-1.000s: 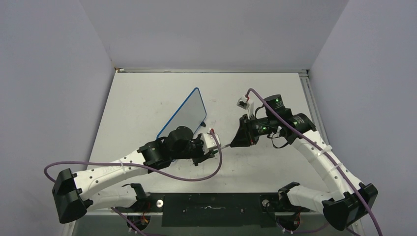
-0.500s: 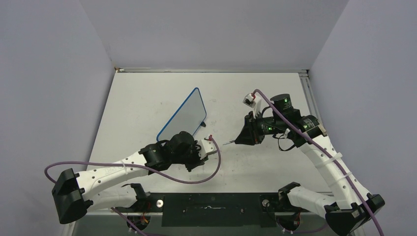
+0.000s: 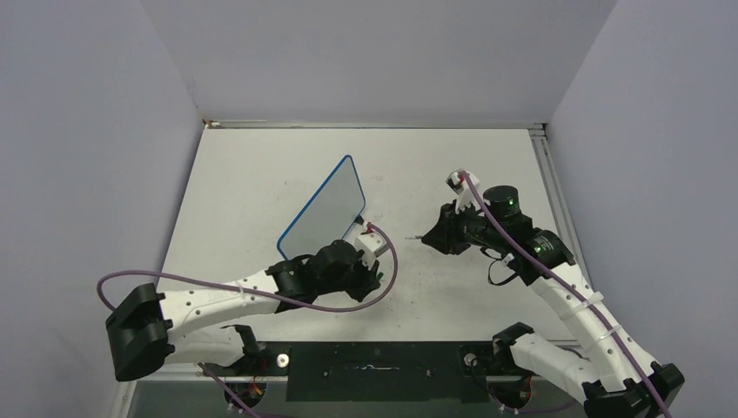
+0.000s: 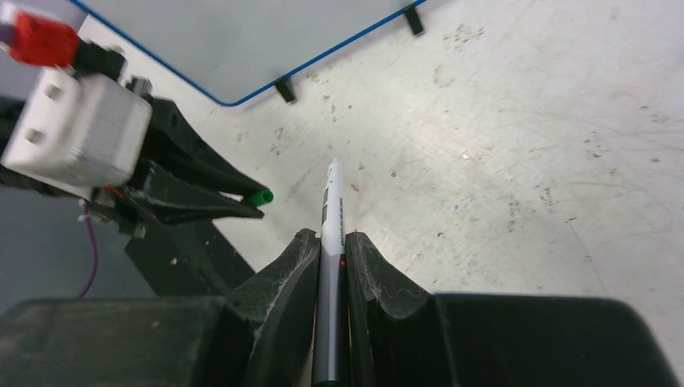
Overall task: Write a sentence on the whiteboard
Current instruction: Place the pen cap at the center of the board, then move the whiteboard stand to the center of the board.
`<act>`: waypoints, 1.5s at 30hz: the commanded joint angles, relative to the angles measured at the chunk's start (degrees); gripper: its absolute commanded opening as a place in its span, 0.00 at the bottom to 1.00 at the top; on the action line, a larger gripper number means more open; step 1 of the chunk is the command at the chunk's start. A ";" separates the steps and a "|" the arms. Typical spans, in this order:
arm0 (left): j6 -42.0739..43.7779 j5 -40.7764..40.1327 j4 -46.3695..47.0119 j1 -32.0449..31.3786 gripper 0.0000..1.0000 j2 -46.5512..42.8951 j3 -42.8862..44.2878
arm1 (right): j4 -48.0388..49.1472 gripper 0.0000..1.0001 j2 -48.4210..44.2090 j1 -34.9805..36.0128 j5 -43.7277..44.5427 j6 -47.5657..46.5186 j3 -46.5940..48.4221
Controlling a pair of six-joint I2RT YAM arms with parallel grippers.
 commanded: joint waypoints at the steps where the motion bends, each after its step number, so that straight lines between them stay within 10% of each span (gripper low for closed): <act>1: -10.28 -9.66 8.85 -2.67 0.01 7.95 1.06 | 10.12 0.05 -2.61 0.01 10.61 3.70 -2.37; 11: -11.54 -12.89 5.65 -6.43 0.11 23.22 7.79 | 14.28 0.05 -8.65 0.32 15.81 4.43 -8.16; 24: -13.62 -17.88 1.37 -7.14 0.55 21.48 9.56 | 16.13 0.05 -11.53 0.37 19.64 3.93 -9.85; 38: -49.34 -44.28 -18.26 -6.86 0.55 21.03 8.25 | 20.79 0.05 -12.44 0.37 18.55 4.13 -11.88; 45: -52.43 -45.31 -16.36 -3.67 0.52 22.63 5.09 | 21.85 0.05 -12.57 0.38 17.80 3.24 -12.72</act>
